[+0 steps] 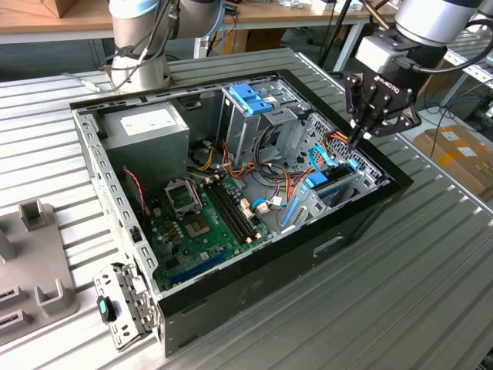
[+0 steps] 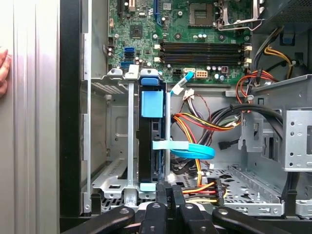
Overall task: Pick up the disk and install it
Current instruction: 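Insert the second disk wire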
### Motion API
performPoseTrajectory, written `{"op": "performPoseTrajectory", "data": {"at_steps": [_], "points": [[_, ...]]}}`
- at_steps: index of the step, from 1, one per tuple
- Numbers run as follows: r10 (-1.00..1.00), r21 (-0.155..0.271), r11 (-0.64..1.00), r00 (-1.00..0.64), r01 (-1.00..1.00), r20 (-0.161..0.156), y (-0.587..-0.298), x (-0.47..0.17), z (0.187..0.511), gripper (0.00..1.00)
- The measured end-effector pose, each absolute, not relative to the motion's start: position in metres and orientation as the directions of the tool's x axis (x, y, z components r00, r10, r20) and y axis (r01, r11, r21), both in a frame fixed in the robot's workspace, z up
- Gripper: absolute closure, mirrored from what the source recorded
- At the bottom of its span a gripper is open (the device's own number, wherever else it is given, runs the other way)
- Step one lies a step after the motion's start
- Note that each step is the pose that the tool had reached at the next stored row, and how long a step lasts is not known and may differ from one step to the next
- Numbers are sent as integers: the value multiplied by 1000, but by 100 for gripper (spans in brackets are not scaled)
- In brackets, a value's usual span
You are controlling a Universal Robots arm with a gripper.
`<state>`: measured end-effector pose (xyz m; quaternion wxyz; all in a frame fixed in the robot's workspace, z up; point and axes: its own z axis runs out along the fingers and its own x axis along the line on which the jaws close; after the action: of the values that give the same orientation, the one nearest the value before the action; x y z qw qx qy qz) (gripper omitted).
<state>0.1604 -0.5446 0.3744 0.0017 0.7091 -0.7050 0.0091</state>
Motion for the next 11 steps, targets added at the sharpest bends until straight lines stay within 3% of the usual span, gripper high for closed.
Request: {"op": "performPoseTrajectory", "data": {"at_steps": [11], "points": [[-1000,-10,-6,6,-1000,15,-546,156,373,84]]}}
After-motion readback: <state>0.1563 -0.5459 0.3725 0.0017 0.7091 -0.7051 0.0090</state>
